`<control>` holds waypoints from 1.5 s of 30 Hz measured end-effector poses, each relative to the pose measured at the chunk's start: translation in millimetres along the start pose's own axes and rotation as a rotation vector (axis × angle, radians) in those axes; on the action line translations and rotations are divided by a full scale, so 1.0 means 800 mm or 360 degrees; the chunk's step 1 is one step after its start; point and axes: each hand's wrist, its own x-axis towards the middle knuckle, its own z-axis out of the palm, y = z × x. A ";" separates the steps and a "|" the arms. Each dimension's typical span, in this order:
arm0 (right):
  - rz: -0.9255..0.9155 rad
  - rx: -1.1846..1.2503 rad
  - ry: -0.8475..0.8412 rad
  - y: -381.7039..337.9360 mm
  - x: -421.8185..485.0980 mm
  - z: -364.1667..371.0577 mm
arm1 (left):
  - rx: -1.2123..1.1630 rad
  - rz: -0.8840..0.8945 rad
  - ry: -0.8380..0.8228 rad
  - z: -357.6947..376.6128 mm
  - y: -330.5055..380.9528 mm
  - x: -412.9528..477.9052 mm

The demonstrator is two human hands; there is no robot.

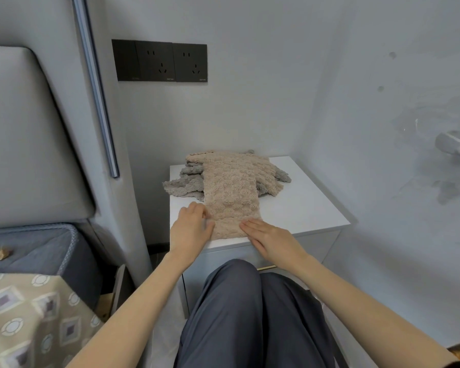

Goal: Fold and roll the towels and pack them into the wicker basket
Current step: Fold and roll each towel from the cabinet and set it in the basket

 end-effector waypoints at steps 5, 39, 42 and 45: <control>0.0079 -0.0019 -0.0072 0.006 0.008 -0.005 | 0.0107 0.0502 -0.0113 -0.006 -0.008 -0.008; 0.1178 0.0553 0.0038 0.005 0.026 -0.015 | -0.0134 -0.0444 -0.0242 -0.001 0.004 -0.009; 0.1098 0.0195 0.0281 -0.007 0.024 -0.012 | -0.0091 -0.0463 -0.0241 0.002 0.004 -0.008; 0.0587 -0.0131 0.0650 -0.023 0.024 -0.012 | -0.0096 -0.0486 -0.0266 0.004 0.004 -0.006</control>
